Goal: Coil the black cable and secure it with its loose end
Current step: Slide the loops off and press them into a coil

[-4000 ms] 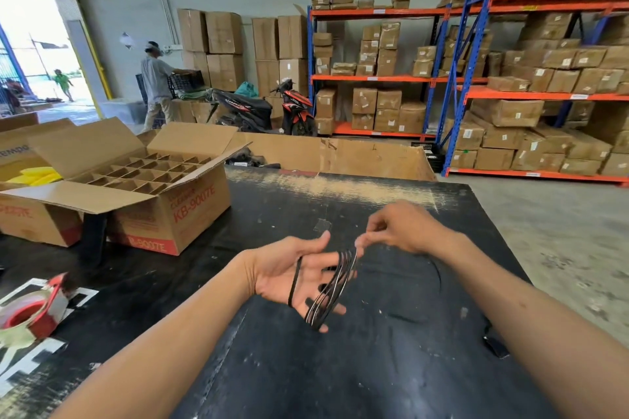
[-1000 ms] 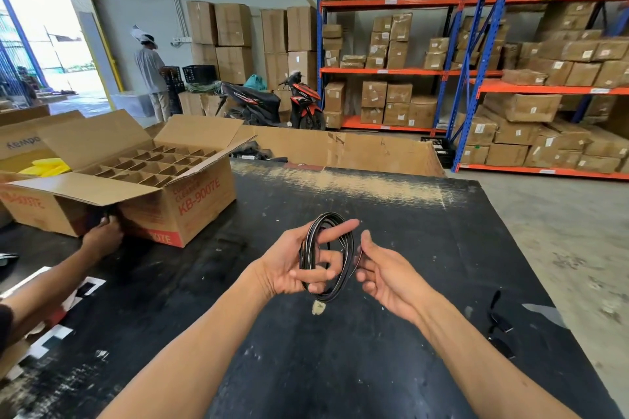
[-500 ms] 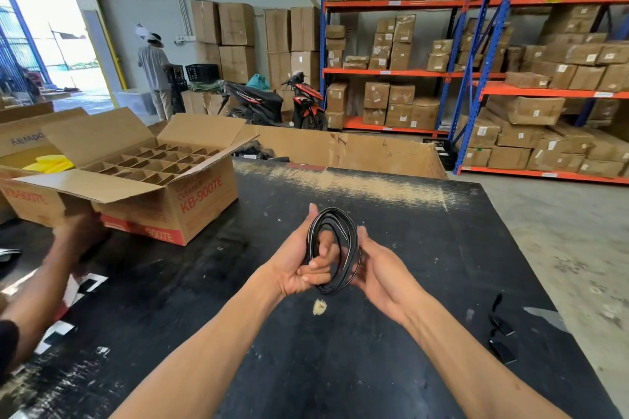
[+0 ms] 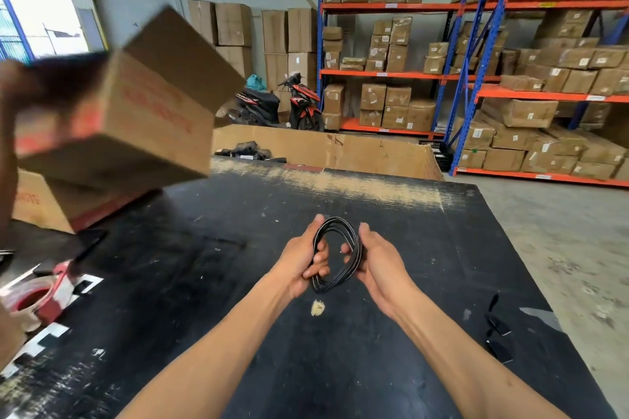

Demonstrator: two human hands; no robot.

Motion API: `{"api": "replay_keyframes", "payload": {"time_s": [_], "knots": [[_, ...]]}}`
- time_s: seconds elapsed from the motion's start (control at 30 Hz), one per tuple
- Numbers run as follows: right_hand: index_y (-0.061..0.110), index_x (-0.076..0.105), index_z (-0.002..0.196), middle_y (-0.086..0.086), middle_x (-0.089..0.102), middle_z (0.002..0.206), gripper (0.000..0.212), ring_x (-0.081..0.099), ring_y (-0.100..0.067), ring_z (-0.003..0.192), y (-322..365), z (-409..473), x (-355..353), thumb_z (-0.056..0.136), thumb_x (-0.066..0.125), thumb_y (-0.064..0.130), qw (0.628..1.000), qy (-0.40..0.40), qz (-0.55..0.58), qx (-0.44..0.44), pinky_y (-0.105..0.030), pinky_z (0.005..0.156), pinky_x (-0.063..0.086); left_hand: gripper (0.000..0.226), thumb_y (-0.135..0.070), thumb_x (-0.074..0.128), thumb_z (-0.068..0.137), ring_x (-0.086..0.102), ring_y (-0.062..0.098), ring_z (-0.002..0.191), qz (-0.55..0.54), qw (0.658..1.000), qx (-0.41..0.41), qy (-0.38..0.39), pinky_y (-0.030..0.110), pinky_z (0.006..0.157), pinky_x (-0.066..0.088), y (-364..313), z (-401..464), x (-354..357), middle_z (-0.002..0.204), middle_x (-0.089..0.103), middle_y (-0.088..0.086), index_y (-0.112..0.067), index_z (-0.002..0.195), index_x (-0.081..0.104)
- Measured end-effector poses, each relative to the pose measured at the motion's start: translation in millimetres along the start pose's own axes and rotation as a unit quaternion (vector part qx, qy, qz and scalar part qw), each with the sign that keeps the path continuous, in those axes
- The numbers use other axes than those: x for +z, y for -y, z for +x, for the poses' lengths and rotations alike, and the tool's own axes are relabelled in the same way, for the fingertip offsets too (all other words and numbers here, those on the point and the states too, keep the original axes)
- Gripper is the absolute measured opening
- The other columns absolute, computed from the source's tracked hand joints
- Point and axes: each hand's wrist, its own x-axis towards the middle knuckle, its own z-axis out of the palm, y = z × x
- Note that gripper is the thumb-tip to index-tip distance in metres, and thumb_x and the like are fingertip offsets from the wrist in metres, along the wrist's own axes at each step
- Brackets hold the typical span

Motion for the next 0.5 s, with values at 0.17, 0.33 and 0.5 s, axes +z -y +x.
{"api": "replay_keyframes", "payload": {"time_s": [0.17, 0.33, 0.5], "knots": [[0.014, 0.065, 0.108, -0.002, 0.065, 0.071, 0.047, 0.056, -0.018, 0.07, -8, 4, 7, 0.107, 0.036, 0.051, 0.996, -0.066, -0.058, -0.005, -0.036, 0.077, 0.046, 0.055, -0.054, 0.053, 0.095, 0.024, 0.013, 0.029, -0.01, 0.988, -0.012, -0.15, 0.02, 0.034, 0.024, 8, 0, 16, 0.04, 0.036, -0.001, -0.016, 0.056, 0.043], [0.025, 0.053, 0.113, 0.004, 0.06, 0.093, 0.047, 0.057, -0.014, 0.081, -15, 5, 12, 0.096, 0.038, 0.066, 0.976, -0.048, -0.209, -0.028, -0.031, 0.075, 0.044, 0.059, -0.056, 0.042, 0.097, 0.027, 0.014, 0.029, 0.022, 0.972, 0.025, -0.233, 0.018, 0.038, 0.024, 16, 5, 21, 0.037, 0.037, -0.003, -0.016, 0.054, 0.037], [0.024, 0.05, 0.083, 0.005, 0.06, 0.082, 0.029, 0.058, -0.019, 0.082, -21, 12, -4, 0.108, 0.039, 0.035, 0.922, -0.087, -0.354, -0.127, -0.034, 0.071, 0.041, 0.067, -0.075, 0.053, 0.079, 0.032, 0.021, 0.036, 0.014, 0.994, -0.096, -0.045, 0.025, 0.046, 0.045, 9, 4, 9, 0.044, 0.034, 0.003, -0.014, 0.051, 0.043]]}}
